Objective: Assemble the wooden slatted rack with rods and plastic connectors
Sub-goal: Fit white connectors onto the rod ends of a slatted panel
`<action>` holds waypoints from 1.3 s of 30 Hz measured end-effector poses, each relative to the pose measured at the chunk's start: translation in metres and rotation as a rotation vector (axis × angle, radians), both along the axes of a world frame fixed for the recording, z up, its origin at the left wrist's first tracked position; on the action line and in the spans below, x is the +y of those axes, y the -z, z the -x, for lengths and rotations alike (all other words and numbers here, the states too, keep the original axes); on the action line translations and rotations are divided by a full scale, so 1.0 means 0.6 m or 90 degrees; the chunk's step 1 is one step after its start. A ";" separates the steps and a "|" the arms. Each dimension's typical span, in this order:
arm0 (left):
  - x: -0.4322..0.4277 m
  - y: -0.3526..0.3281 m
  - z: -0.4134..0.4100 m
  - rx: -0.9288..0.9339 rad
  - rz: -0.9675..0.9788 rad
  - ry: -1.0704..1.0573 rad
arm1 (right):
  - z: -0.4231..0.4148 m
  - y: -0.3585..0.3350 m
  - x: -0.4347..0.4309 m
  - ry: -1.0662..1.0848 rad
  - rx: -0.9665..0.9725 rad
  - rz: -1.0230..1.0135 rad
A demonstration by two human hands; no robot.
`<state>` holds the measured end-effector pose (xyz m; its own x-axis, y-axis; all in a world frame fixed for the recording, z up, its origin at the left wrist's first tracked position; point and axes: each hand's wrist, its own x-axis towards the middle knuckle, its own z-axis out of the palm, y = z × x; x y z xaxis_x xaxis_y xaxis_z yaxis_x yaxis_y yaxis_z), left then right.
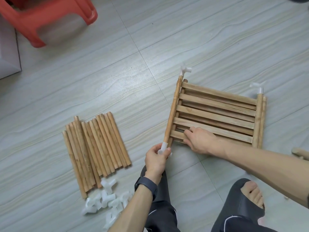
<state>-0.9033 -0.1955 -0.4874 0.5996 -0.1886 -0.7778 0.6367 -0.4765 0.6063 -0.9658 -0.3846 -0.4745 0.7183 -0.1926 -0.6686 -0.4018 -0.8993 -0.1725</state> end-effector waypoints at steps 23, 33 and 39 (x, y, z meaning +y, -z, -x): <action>0.017 -0.001 -0.055 -0.392 -0.124 0.613 | 0.010 0.003 -0.001 -0.031 -0.036 0.028; 0.078 -0.031 -0.070 -0.431 -0.142 0.654 | 0.020 0.019 0.017 -0.213 -0.069 0.187; 0.287 -0.024 -0.053 -0.390 -0.304 0.581 | 0.025 -0.005 -0.022 -0.319 -0.042 0.237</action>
